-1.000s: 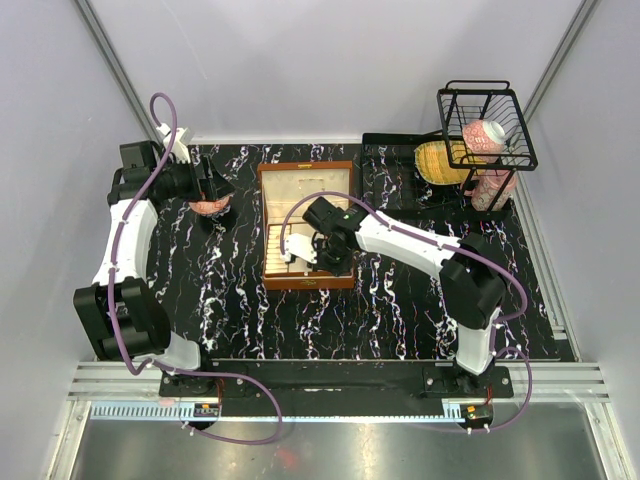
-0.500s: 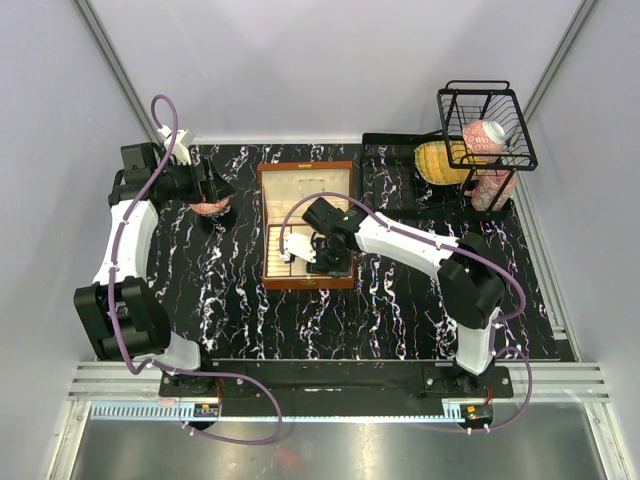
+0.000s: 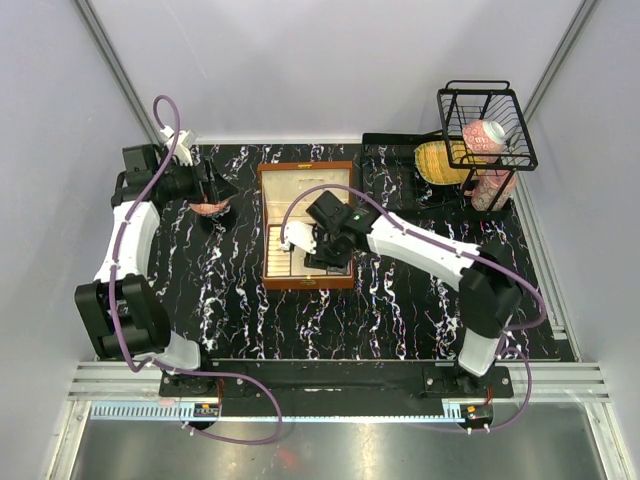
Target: Organize the mixed jewelry
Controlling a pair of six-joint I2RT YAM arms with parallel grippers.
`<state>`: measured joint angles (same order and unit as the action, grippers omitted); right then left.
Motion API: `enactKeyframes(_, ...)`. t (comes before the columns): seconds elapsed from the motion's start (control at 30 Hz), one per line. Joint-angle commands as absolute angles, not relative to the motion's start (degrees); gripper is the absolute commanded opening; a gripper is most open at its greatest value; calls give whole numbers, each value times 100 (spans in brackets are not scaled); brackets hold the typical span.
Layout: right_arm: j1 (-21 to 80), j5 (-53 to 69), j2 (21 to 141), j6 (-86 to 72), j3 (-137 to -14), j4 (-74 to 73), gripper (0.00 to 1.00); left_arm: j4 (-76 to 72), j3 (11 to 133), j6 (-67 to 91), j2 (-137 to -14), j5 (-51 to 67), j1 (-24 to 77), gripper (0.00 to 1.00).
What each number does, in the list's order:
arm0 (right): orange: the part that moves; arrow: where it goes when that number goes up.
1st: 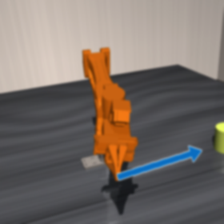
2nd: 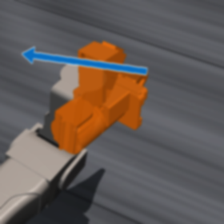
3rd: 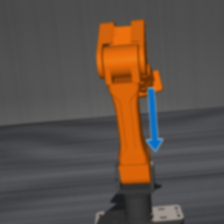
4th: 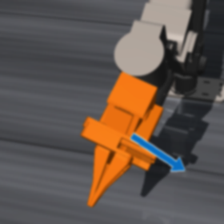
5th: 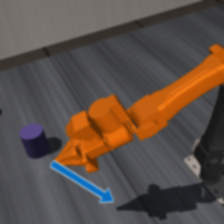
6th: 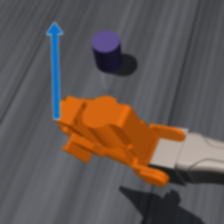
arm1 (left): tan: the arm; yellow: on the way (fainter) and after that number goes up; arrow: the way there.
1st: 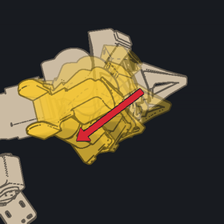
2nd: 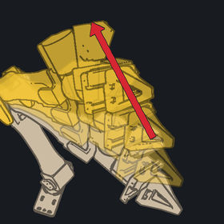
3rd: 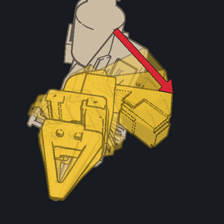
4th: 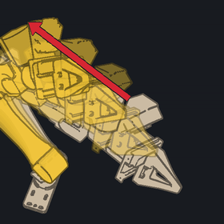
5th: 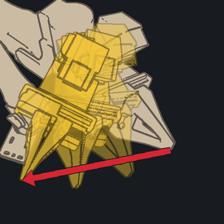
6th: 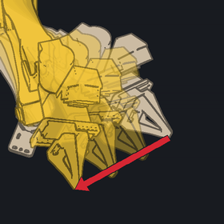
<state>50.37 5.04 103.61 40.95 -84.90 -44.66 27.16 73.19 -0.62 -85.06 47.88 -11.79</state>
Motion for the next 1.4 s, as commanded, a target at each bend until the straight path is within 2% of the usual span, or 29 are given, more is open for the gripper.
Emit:
enactKeyframes(0.0, 4975, 316, 9730, 3718, -8613, -4289, 60, 1864, 7198, -88, -8516, 5238, -1134, 99)
enactKeyframes(0.37, 4070, 676, 8852, 3410, -8473, -4702, 62, -446, 6935, 130, -9183, 4931, -10, 99)
enactKeyframes(0.5, 3911, 572, 8544, 3419, -8140, -4781, 62, -1631, 6899, 623, -9544, 5229, 193, 99)
enactKeyframes(0.7, 3788, 466, 8165, 3419, -7639, -4738, 61, -2240, 6479, 1204, -9476, 5932, 360, 99)
enactKeyframes(0.87, 3656, 466, 7902, 3384, -7331, -4571, 61, -1777, 5696, 653, -8536, 6064, 360, 99)
enactKeyframes(1.1, 3577, 448, 7655, 3243, -6892, -4368, 61, 67, 5125, -798, -7138, 5880, 343, 99)
enactKeyframes(1.23, 3516, 431, 7489, 3208, -6663, -4272, 61, 510, 4739, -1125, -6217, 5845, 360, 99)
enactKeyframes(1.37, 3419, 387, 7436, 3208, -6566, -4210, 61, 615, 4702, -1291, -6020, 5206, 649, 99)
